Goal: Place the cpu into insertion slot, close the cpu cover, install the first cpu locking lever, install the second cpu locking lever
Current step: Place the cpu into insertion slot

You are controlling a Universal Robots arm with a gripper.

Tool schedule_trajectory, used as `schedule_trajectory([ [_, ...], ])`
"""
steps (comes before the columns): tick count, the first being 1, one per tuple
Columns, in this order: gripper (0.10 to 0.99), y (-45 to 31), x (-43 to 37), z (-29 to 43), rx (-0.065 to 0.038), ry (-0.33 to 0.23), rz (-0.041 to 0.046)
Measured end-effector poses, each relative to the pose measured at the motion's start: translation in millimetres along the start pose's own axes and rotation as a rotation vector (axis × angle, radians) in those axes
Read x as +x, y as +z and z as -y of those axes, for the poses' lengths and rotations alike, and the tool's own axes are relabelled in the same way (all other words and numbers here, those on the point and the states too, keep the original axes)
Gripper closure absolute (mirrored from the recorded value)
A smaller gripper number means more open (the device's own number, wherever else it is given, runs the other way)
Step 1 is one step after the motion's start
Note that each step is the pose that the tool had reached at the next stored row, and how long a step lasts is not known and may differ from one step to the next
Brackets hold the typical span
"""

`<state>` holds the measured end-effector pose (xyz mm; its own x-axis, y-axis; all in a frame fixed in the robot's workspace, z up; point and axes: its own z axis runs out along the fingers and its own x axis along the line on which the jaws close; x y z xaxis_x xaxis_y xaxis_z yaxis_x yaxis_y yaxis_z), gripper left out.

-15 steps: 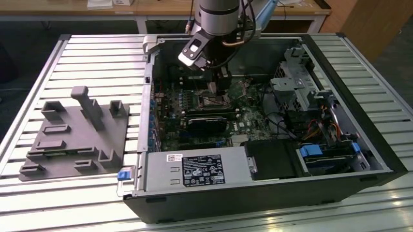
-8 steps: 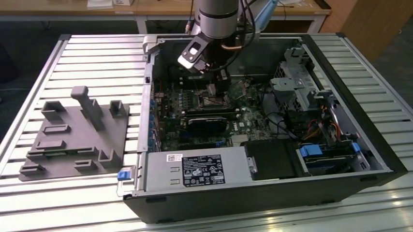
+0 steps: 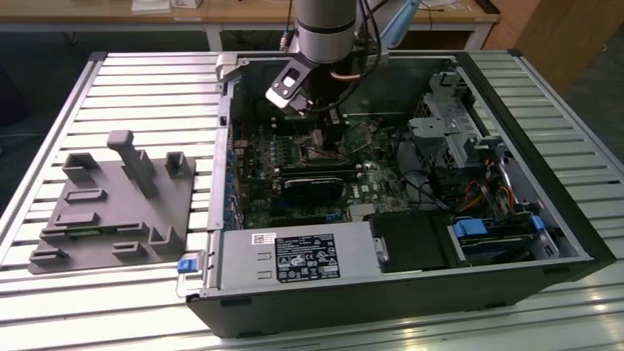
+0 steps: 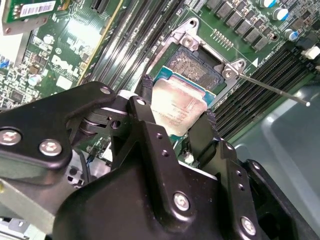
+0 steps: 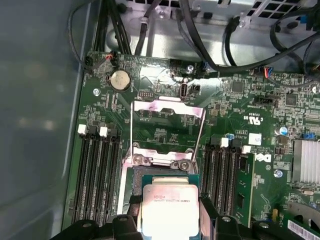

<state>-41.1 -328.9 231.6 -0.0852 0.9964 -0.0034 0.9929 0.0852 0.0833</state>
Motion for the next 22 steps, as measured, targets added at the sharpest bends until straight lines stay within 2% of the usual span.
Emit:
schedule_trajectory([
  [16, 0.549, 11.5, 1.7, 2.3, 0.0, 0.085, 0.0072],
  [22, 0.549, 15.5, 4.3, 2.3, 0.0, 0.093, 0.0078],
])
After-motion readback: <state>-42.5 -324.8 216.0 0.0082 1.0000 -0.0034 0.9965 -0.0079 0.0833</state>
